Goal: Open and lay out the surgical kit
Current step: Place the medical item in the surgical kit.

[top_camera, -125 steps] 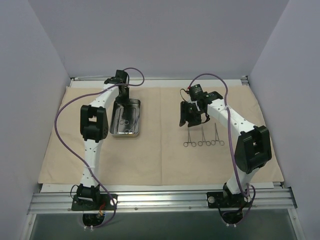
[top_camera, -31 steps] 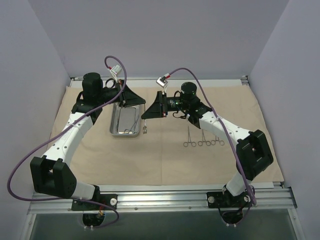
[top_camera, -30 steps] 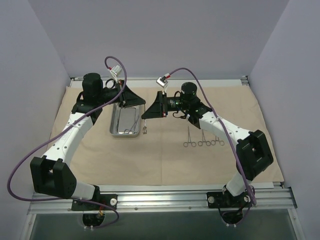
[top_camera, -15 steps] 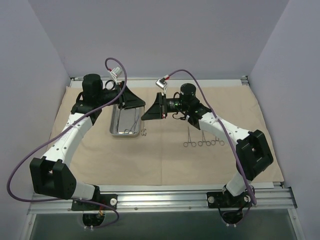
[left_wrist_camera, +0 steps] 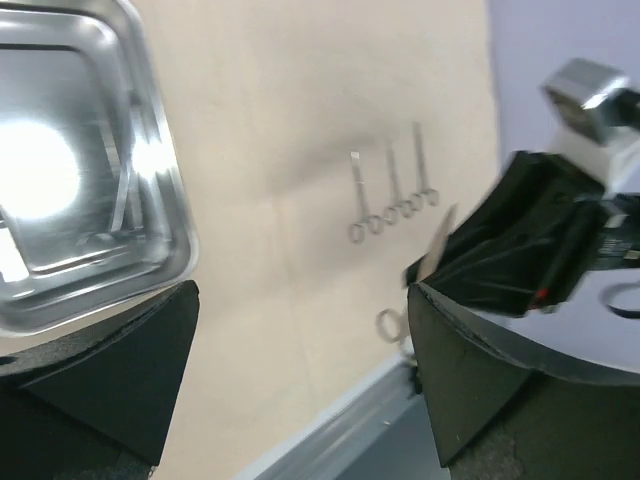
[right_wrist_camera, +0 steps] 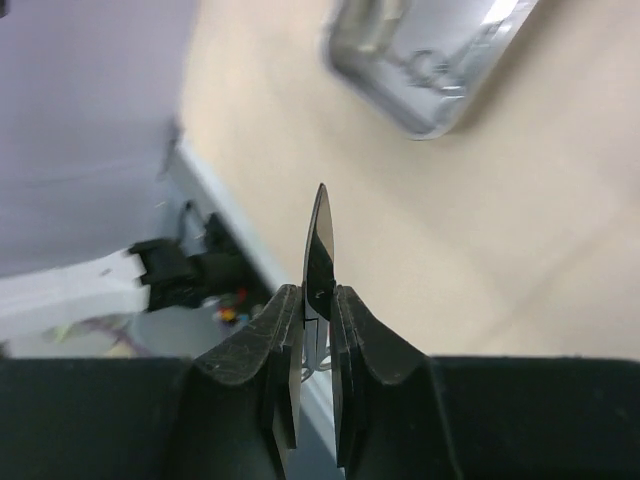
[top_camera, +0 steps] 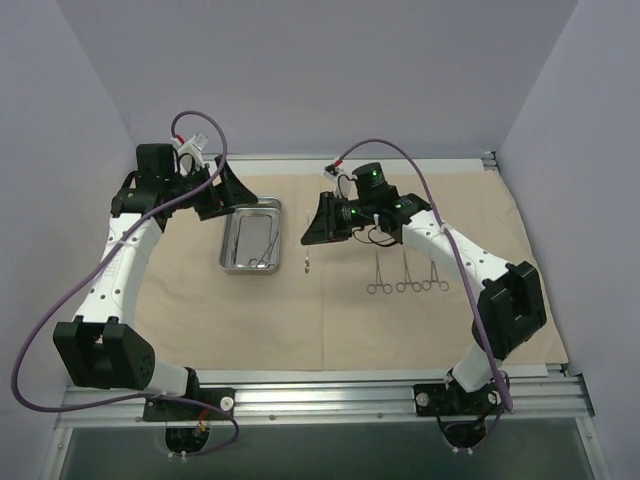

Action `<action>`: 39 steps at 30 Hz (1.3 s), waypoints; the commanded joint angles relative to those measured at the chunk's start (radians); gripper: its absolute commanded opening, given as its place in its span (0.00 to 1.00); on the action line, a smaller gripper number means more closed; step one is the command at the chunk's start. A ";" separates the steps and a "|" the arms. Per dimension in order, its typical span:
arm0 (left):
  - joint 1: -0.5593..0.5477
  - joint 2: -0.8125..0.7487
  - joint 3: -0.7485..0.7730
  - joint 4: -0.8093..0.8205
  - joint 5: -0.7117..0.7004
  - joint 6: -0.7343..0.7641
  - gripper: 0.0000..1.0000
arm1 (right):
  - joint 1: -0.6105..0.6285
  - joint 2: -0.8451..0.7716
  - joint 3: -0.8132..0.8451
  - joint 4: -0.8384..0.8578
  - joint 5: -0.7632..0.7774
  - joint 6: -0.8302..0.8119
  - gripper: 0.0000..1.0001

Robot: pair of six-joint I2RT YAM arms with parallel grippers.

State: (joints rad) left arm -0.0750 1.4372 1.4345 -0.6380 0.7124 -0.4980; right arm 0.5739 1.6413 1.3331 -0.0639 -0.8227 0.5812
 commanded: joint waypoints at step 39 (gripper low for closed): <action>0.014 -0.004 -0.048 -0.212 -0.447 0.214 0.94 | -0.598 0.163 -0.133 -0.461 1.067 -0.643 0.00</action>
State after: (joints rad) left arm -0.0635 1.4422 1.3499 -0.8631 0.2569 -0.3035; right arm -0.0246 1.7977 1.2167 -0.5217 0.2058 -0.0540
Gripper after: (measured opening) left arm 0.938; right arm 0.146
